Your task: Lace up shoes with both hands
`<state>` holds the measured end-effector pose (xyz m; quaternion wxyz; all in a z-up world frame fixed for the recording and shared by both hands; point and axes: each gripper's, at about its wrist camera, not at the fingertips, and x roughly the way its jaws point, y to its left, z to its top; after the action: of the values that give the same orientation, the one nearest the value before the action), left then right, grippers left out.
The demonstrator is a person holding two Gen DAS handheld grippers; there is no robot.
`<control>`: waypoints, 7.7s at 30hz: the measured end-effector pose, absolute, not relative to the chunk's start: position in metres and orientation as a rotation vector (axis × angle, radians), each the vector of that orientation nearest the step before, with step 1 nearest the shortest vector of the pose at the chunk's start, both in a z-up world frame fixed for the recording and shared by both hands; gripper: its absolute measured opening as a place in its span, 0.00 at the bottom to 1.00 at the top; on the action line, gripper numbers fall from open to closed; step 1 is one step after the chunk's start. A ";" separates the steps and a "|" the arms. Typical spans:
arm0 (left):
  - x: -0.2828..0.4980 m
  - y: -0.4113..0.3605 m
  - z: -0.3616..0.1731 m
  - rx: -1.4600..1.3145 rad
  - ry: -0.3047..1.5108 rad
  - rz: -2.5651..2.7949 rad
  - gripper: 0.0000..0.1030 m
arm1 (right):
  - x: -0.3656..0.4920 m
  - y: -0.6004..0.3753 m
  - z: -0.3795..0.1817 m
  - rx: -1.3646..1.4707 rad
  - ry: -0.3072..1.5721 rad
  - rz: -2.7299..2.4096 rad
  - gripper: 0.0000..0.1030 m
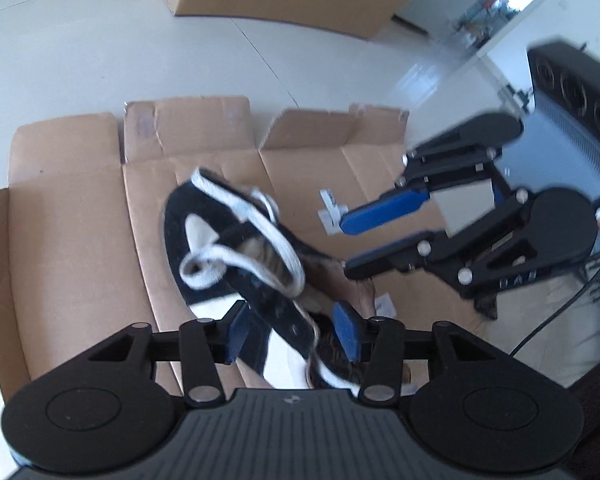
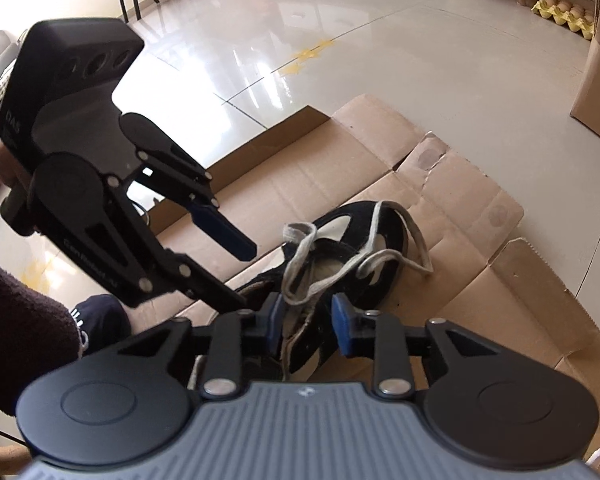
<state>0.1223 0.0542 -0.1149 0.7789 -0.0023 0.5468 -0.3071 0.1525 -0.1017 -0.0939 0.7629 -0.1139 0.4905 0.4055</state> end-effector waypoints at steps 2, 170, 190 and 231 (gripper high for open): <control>0.113 0.045 -0.121 0.058 1.185 -0.627 0.36 | 0.152 -0.099 -0.094 -0.233 1.075 0.892 0.26; 0.075 0.032 -0.157 0.206 0.914 -0.262 0.15 | 0.185 -0.030 -0.074 -0.641 1.361 0.867 0.19; 0.079 0.030 -0.165 0.220 0.912 -0.268 0.16 | 0.191 -0.008 -0.098 -0.718 1.571 1.128 0.02; 0.083 0.040 -0.169 -0.009 0.913 -0.109 0.21 | 0.072 -0.175 -0.114 -1.433 1.907 0.866 0.02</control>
<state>0.0831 0.0399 -0.1691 0.8961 -0.0045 0.4407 -0.0527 0.0717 -0.1751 -0.1137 0.2972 -0.5392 0.7175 0.3257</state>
